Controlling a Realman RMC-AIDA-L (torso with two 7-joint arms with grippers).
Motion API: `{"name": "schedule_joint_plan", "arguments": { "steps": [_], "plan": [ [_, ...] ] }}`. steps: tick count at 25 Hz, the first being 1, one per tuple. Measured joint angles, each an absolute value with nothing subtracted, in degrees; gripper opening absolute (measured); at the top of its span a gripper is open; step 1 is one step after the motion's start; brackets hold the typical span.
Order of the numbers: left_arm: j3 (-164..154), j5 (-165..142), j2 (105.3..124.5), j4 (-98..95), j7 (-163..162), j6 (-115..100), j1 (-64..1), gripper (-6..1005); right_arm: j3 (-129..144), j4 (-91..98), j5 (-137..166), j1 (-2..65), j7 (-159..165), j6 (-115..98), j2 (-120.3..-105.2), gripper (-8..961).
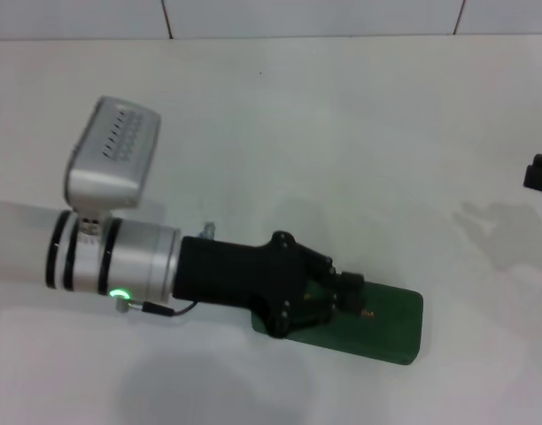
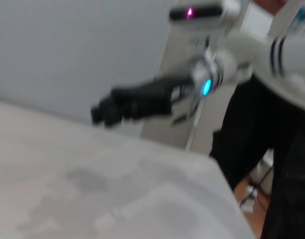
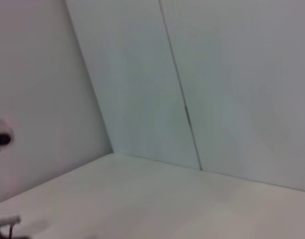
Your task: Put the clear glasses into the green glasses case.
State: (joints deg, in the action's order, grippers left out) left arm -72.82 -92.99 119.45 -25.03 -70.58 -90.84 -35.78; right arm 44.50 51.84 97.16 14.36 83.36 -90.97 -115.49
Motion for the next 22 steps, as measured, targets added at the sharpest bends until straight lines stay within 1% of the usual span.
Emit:
{"name": "schedule_joint_plan", "arguments": {
  "steps": [4, 9, 11, 12, 17, 22],
  "plan": [
    [-72.72, -91.34, 118.80, -31.78, -73.41, -93.83, -32.81, 190, 46.04, 49.80, 97.17, 15.28, 80.38, -93.74, -115.49, 195],
    [-72.44, -91.59, 118.25, -38.12, -68.33, -96.66, -28.90, 193, 48.70, 47.30, 96.79, 17.17, 76.91, -99.16, -115.78, 196],
    [-71.87, -91.54, 117.46, -38.99, -69.70, -98.01, -28.35, 442, 49.93, 45.42, 96.62, 18.24, 76.17, -99.80, -115.88, 224],
    [-70.90, -91.47, 116.82, -38.98, -71.39, -99.35, -28.29, 455, 50.80, 44.36, 96.58, 18.87, 75.98, -99.93, -115.88, 237],
    [-65.07, -91.74, 115.46, -37.91, -74.64, -105.30, -28.10, 520, 58.70, 41.89, 95.75, 21.35, 74.42, -100.39, -116.05, 329],
    [-63.44, -91.39, 114.34, -37.63, -77.20, -107.75, -27.49, 515, 64.13, 42.48, 90.63, 21.59, 73.52, -103.69, -115.97, 437]
  ]
}}
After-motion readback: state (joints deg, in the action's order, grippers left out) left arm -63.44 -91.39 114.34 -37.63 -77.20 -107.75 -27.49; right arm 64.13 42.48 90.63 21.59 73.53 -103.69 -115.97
